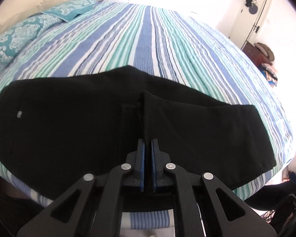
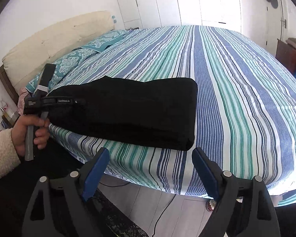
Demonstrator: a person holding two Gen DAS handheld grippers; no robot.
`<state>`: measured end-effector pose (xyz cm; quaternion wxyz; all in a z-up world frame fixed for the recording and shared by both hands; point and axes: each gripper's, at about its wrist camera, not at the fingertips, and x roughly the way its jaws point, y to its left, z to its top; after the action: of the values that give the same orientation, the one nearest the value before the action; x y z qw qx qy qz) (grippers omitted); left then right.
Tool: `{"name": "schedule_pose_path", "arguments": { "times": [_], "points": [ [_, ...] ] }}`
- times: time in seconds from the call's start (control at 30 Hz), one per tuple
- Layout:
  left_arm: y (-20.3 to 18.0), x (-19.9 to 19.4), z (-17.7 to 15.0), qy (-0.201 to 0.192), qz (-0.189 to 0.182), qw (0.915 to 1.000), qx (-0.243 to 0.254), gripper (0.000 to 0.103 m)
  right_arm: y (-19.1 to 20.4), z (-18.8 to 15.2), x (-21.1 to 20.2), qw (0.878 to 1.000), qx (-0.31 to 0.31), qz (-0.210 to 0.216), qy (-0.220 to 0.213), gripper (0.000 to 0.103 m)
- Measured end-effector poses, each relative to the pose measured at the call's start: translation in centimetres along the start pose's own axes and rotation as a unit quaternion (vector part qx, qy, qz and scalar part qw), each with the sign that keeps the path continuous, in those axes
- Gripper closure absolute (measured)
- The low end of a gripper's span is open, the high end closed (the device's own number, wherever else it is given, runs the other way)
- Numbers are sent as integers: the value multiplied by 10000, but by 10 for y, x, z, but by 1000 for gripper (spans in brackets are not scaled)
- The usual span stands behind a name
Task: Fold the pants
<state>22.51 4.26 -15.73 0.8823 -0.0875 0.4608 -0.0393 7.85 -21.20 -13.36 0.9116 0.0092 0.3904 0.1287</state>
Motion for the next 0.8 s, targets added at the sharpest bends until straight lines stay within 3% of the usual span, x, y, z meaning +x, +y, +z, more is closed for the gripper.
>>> {"name": "schedule_pose_path", "arguments": {
  "times": [0.23, 0.33, 0.4, 0.5, 0.6, 0.7, 0.8],
  "points": [
    [-9, 16, -10, 298, 425, 9969, 588, 98, 4, -1, 23, 9988, -172, -326, 320, 18],
    [-6, 15, -7, 301, 416, 9968, 613, 96, 5, -4, 27, 9984, -215, -332, 409, 18],
    [0, 16, -7, 359, 400, 9972, 515, 89, 6, -6, 28, 9982, -257, -341, 419, 18],
    [11, 14, -1, 349, 321, 9987, 199, 69, 4, -7, 28, 9982, -243, -333, 437, 18],
    [36, 0, 7, -3, 186, 9986, -495, 47, 0, -8, 26, 9985, -168, -322, 409, 18],
    [67, -5, 11, -128, 7, 9929, -1185, 44, -5, -8, 25, 9988, -71, -299, 382, 18],
    [73, 3, 9, 52, -264, 9895, -1418, 44, -7, -8, 28, 9985, -34, -340, 432, 18]
  ]
}}
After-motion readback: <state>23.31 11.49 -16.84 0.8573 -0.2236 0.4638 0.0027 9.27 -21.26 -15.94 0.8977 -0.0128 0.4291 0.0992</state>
